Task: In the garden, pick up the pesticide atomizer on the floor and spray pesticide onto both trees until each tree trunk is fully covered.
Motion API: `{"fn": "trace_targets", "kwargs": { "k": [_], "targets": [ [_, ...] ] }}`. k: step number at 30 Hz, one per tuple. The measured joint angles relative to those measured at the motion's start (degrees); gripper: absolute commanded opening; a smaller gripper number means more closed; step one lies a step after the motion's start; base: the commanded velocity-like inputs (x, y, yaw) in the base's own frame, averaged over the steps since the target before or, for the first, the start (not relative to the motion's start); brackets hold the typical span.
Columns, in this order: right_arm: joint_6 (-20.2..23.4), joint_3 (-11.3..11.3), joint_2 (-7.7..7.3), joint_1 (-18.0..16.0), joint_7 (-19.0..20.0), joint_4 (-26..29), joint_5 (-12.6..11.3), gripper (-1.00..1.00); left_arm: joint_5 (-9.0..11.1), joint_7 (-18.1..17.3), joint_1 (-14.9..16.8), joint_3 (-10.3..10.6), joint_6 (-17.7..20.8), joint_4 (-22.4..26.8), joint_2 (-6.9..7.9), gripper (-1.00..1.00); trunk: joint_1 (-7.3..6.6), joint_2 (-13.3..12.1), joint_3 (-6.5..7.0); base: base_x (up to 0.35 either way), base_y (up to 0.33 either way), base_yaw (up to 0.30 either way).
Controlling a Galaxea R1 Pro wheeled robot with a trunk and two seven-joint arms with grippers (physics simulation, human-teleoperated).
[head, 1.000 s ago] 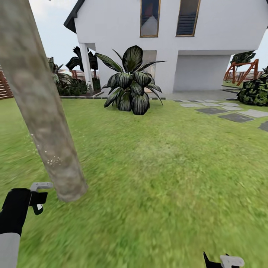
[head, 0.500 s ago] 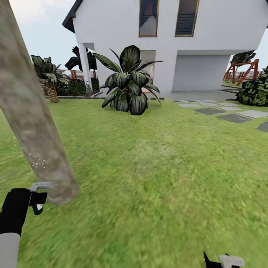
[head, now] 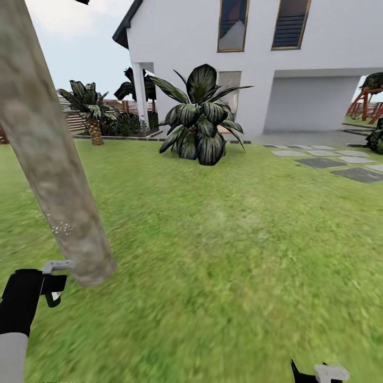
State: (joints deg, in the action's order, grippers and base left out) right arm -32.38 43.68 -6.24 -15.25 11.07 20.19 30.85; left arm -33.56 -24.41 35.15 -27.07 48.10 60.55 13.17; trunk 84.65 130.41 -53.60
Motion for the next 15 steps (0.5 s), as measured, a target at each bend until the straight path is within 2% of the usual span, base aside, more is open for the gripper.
{"fn": "trace_targets", "kwargs": {
  "k": [9, 13, 15],
  "targets": [
    [0.0, 0.0, 0.0, 0.02, 0.0, -0.04, 0.0, 1.0, 0.09, 0.0, 0.0, -0.07, -0.01, 0.08, -0.16, -1.0, 0.0, 0.0, 0.0, 0.293, -0.112, 0.269],
    [-0.01, 0.07, -0.1, 0.05, -0.05, 0.02, 0.0, 1.0, 0.1, -0.07, 0.0, -0.14, -0.02, 0.08, -0.05, -1.0, 0.0, 0.0, 0.0, 0.32, -0.007, 0.036],
    [-0.02, 0.08, -0.15, 0.05, -0.08, 0.02, 0.0, 1.0, 0.16, -0.08, 0.0, -0.06, -0.07, 0.09, 0.09, -1.0, 0.0, 0.0, 0.0, 0.12, -0.001, 0.004]
  ]
}}
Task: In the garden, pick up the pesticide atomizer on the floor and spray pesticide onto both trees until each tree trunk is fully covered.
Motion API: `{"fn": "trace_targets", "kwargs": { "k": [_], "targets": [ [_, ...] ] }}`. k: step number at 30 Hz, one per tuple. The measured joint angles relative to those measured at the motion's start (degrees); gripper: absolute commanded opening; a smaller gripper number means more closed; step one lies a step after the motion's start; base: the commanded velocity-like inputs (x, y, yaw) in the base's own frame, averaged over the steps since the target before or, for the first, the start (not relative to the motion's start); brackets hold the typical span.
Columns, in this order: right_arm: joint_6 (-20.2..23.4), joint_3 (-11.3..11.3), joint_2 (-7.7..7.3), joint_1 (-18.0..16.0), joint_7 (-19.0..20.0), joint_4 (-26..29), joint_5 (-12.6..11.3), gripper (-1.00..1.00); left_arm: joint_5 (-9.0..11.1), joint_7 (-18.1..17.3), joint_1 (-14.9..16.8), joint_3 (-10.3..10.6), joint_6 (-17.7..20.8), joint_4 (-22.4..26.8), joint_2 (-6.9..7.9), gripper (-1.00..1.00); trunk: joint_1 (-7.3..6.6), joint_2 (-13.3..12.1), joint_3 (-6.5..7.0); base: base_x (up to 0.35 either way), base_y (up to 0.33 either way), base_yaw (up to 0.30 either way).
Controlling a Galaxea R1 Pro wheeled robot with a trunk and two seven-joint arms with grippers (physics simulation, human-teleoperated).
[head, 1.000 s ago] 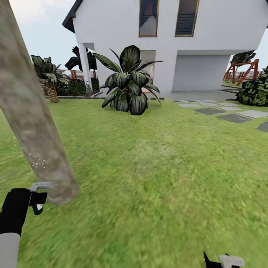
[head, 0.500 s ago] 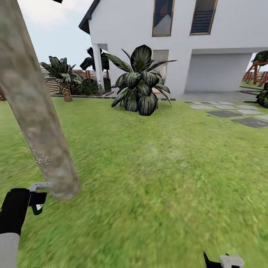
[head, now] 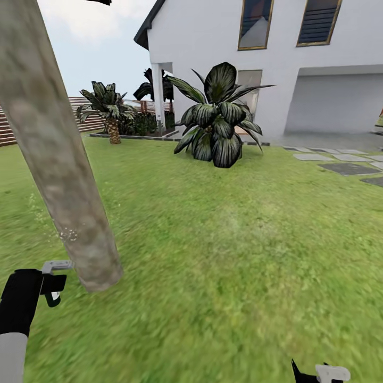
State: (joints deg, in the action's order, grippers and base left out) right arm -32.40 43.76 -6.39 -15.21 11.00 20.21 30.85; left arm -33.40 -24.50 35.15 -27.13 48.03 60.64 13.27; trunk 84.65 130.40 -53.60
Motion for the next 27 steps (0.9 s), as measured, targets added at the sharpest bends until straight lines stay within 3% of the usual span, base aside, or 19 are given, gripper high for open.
{"fn": "trace_targets", "kwargs": {
  "k": [27],
  "targets": [
    [0.04, -0.04, -0.02, 0.0, 0.0, 0.0, 0.0, 1.0, -0.1, -0.35, 0.7, 0.08, 0.04, -0.11, 0.23, -1.0, 0.0, 0.0, 0.0, 0.002, 0.0, 0.0]
  ]
}}
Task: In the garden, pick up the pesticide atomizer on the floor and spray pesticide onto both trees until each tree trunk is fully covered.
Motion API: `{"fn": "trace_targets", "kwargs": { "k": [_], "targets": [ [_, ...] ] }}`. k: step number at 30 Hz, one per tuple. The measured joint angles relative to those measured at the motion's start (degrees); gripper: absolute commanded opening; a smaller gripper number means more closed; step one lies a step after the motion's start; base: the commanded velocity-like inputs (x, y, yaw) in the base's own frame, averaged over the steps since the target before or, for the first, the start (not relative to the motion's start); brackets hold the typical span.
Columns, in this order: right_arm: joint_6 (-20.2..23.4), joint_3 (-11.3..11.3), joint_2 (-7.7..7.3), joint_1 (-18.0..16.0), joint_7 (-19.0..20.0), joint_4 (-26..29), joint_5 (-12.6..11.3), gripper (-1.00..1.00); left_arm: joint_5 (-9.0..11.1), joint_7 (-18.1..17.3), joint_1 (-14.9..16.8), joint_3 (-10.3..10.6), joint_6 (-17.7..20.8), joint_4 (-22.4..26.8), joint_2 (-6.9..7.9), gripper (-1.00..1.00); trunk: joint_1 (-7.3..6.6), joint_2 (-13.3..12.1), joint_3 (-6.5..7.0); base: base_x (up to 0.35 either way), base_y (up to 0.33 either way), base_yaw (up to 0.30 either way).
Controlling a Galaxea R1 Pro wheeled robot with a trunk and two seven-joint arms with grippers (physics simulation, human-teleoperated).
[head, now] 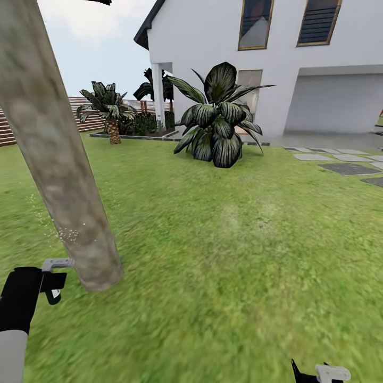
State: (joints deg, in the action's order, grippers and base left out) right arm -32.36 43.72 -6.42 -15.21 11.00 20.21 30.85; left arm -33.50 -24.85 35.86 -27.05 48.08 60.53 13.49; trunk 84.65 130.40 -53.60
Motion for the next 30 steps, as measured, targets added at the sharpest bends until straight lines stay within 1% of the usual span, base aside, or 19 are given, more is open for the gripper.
{"fn": "trace_targets", "kwargs": {
  "k": [30],
  "targets": [
    [0.01, -0.04, 0.07, -0.02, 0.08, 0.0, 0.08, 1.0, 0.22, -0.18, 0.12, 0.09, 0.19, 0.11, 0.05, -1.0, 0.0, 0.0, 0.0, 0.0, 0.0, 0.0]
  ]
}}
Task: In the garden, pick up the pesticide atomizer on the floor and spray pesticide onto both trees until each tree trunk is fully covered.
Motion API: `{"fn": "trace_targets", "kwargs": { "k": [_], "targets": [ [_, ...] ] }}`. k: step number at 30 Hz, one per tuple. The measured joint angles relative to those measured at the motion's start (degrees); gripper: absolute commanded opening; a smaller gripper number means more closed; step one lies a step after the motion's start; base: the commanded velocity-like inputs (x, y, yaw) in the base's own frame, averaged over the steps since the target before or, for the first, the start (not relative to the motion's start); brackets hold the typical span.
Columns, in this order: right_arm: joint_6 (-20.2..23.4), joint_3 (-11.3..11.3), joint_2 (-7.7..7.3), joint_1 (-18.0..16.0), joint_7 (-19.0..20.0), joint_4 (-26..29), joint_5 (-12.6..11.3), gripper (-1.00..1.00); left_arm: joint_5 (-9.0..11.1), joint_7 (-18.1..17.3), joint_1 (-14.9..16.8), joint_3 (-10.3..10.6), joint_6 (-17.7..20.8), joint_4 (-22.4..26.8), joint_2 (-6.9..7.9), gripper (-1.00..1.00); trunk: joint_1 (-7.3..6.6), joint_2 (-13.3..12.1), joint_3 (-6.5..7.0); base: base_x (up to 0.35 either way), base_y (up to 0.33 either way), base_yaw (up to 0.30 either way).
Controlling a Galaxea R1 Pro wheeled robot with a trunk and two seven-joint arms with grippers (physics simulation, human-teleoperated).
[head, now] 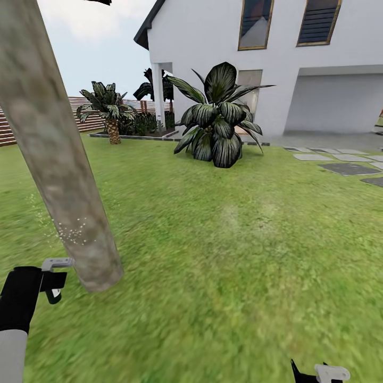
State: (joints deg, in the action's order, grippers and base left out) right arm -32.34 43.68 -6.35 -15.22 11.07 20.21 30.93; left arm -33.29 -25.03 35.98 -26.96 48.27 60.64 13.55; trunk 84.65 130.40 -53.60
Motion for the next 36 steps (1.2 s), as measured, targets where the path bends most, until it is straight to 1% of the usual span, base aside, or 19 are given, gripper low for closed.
{"fn": "trace_targets", "kwargs": {
  "k": [6, 10, 13, 16, 19, 20, 21, 22, 23, 24, 25, 28, 30, 32, 33, 36],
  "targets": [
    [0.0, 0.0, 0.01, 0.02, 0.0, -0.07, 0.0, 1.0, 0.1, -0.04, 0.16, 0.21, 0.01, 0.0, -0.04, -1.0, 0.0, 0.0, 0.0, 0.0, 0.0, 0.0],
    [0.0, 0.0, 0.02, 0.01, 0.0, -0.07, 0.0, 1.0, 0.14, -0.3, 1.51, 0.44, -0.01, -0.04, -0.02, -1.0, 0.0, 0.0, 0.0, 0.0, 0.0, 0.0],
    [0.0, 0.0, 0.02, 0.0, 0.0, -0.06, 0.0, 1.0, 0.13, -0.65, 3.35, 0.51, 0.05, 0.0, 0.11, -1.0, 0.0, 0.0, 0.0, 0.0, 0.0, 0.0],
    [0.0, 0.0, 0.01, 0.02, -0.05, -0.08, 0.0, 1.0, 0.07, -0.7, 6.12, 0.57, 0.29, 0.01, 0.13, -1.0, 0.0, 0.0, 0.0, 0.0, 0.0, 0.0],
    [0.0, 0.0, 0.01, 0.01, -0.08, -0.09, 0.0, 1.0, 0.0, -0.73, 7.93, 0.6, 0.34, 0.01, 0.12, -1.0, 0.0, 0.0, 0.0, 0.0, 0.0, 0.0],
    [0.0, 0.0, 0.0, 0.02, -0.08, -0.09, 0.0, 1.0, -0.17, -0.82, 8.25, 0.6, 0.33, 0.0, 0.23, -1.0, 0.0, 0.0, 0.0, 0.0, 0.0, 0.0],
    [0.0, 0.0, 0.01, 0.01, -0.09, -0.09, 0.0, 1.0, -0.41, -0.95, 8.42, 0.59, 0.27, 0.0, 0.74, -1.0, 0.0, 0.0, 0.0, 0.0, 0.0, 0.0],
    [0.0, 0.0, 0.01, 0.01, -0.09, -0.09, 0.0, 1.0, -0.54, -1.1, 8.51, 0.56, 0.22, 0.01, 1.74, -1.0, 0.0, 0.0, 0.0, 0.0, 0.0, 0.0],
    [0.0, 0.0, 0.02, 0.02, -0.09, -0.09, 0.0, 1.0, -0.36, -1.35, 8.53, 0.56, 0.26, -0.01, 2.42, -1.0, 0.0, 0.0, 0.0, 0.0, 0.0, 0.0],
    [0.0, 0.0, -0.03, 0.01, -0.09, -0.09, 0.0, 1.0, -0.23, -2.79, 8.56, 0.58, 0.31, -0.01, 3.18, -1.0, 0.0, 0.0, 0.0, 0.0, 0.0, 0.0],
    [0.0, 0.0, -0.05, 0.01, -0.09, -0.09, 0.0, 1.0, -0.1, -4.37, 8.57, 0.59, 0.38, 0.05, 3.52, -1.0, 0.0, 0.0, 0.0, 0.0, 0.0, 0.0],
    [0.0, 0.01, -0.07, 0.0, -0.09, -0.09, 0.0, 1.0, -0.14, -5.57, 8.51, 0.62, 0.4, 0.08, 3.62, -1.0, 0.0, 0.0, 0.0, 0.0, 0.0, 0.0],
    [0.0, 0.0, -0.07, 0.01, -0.09, -0.09, 0.0, 1.0, -0.08, -5.77, 8.49, 0.85, 0.45, 0.14, 3.19, -1.0, 0.0, 0.0, 0.0, 0.0, 0.0, 0.0],
    [0.0, 0.0, -0.07, 0.02, -0.09, -0.09, 0.0, 1.0, -0.04, -5.79, 8.49, 1.92, 0.49, 0.55, 3.16, -1.0, 0.0, 0.0, 0.0, 0.0, 0.0, 0.0],
    [0.0, 0.0, -0.07, 0.0, -0.09, -0.09, 0.0, 1.0, -0.09, -5.79, 8.5, 2.32, 0.47, 0.96, 3.26, -1.0, 0.0, 0.0, 0.0, 0.0, 0.0, 0.0],
    [0.0, 0.0, -0.07, 0.01, -0.09, -0.09, 0.0, 1.0, -0.16, -6.06, 8.42, 2.23, 0.53, 2.84, 3.84, -1.0, 0.0, 0.0, 0.0, 0.0, 0.0, 0.0]
  ]
}}
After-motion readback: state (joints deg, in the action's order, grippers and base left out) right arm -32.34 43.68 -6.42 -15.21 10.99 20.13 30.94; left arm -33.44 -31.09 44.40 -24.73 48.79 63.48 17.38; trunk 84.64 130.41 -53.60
